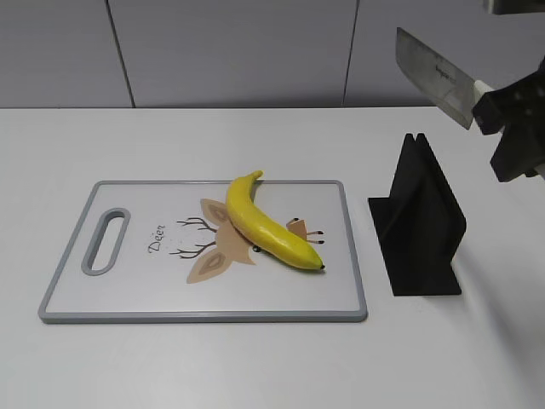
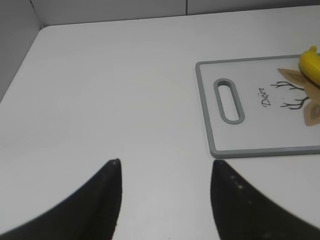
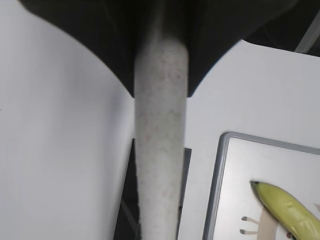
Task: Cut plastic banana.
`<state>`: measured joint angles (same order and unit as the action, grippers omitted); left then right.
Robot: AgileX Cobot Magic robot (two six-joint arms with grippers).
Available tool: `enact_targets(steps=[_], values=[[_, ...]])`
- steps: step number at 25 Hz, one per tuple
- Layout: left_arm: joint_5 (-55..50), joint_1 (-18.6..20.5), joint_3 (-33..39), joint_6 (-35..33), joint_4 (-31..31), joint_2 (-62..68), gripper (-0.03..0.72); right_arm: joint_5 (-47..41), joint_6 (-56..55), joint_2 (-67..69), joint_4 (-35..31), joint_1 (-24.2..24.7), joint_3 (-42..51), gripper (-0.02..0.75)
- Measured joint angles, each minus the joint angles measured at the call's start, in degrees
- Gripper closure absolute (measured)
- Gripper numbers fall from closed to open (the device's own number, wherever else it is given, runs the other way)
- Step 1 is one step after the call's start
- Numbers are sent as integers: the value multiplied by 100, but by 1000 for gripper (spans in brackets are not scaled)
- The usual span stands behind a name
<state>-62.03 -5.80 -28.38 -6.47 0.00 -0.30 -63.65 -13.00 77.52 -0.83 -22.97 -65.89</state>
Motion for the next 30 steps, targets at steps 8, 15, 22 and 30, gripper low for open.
enact_targets(steps=[8,15,22,30], values=[[505,0,-375,-6,0,944,134,-49,475,-274,122,0,-34,558],[1417,0,-832,-585,-74,2505,134,-60,1671,-274,139,0,-202,558],[1843,0,-1561,-1457,-596,4019,134,-76,2487,-165,-18,0,-512,558],[1921,-404,-2485,-3285,-1215,5286,134,-211,3831,464,-444,0,-932,558]])
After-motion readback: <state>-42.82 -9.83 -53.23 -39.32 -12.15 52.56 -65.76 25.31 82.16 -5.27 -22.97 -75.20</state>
